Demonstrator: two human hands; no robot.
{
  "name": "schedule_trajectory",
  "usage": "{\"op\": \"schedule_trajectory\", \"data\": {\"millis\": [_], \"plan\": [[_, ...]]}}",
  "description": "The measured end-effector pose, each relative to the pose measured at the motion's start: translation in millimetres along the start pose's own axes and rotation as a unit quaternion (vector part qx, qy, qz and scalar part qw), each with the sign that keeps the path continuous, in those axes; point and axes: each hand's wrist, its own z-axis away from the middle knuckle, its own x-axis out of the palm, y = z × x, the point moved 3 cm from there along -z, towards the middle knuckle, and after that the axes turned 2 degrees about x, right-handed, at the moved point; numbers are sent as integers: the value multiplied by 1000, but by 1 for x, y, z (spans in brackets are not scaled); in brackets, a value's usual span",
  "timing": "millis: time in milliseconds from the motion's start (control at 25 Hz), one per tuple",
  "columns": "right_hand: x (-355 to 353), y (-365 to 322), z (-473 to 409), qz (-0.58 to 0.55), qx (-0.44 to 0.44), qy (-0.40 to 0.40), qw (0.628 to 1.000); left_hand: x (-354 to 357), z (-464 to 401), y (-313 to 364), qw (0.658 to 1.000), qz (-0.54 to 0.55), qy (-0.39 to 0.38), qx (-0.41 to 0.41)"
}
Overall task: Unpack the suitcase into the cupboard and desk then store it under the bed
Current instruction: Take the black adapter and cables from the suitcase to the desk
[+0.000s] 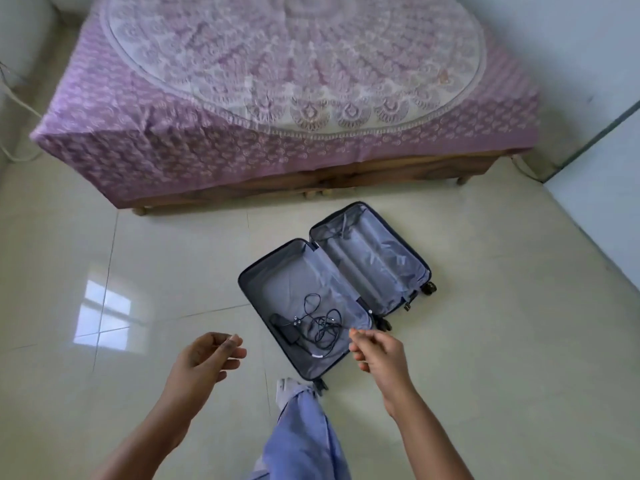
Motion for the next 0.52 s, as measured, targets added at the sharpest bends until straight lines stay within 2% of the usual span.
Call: {"op": "schedule_trajectory", "data": {"millis": [160,240,400,520], "plan": [[60,51,-144,138,26,16,990,31,-108,-29,999,9,7,-46],[94,103,-221,206,47,5,977,50,-173,-67,998,5,1,-67],[144,220,-355,351,101,-35,930,73,-288,-167,995,-8,-3,-104],[156,288,-427,422,143,-20,895,74,-343,-228,993,-16,-2,-121]]}}
